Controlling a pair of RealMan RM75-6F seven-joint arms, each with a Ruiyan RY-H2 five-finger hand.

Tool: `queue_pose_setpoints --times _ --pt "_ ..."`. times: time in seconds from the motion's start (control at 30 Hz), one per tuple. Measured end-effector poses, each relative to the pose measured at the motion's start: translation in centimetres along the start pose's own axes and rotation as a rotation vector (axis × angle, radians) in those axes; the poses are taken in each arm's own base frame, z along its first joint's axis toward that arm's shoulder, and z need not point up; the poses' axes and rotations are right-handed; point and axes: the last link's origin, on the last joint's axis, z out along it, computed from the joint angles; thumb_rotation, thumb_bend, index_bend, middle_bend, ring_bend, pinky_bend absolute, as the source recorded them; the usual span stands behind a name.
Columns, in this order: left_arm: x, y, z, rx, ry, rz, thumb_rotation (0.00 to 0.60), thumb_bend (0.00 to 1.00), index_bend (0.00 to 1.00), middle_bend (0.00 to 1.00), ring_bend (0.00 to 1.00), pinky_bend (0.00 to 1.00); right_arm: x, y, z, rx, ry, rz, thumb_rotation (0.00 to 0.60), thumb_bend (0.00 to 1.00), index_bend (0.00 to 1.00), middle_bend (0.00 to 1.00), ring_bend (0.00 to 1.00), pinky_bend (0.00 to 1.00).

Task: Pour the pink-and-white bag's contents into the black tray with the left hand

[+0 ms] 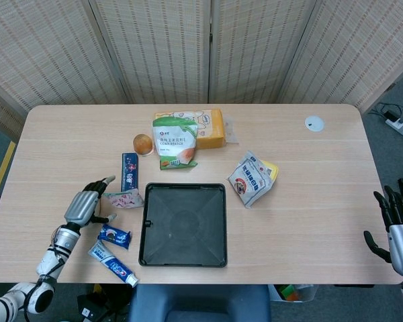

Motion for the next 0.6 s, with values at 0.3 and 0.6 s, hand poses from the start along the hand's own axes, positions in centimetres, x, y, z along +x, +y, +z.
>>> queue_pose_setpoints --times 0.3,0.6 --pt "-1.2 0.7 1.2 -0.017 0.001 0.013 0.600 0.27 0.11 0.21 0.23 0.17 0.0 0.0 0.0 -0.003 -0.003 0.000 0.600 0.37 0.00 0.00 0.02 0.00" --pt "-1.5 -0.2 1.5 -0.002 0.039 0.030 0.600 0.27 0.16 0.27 0.27 0.19 0.0 0.1 -0.1 -0.008 -0.006 0.001 0.600 0.37 0.00 0.00 0.02 0.00"
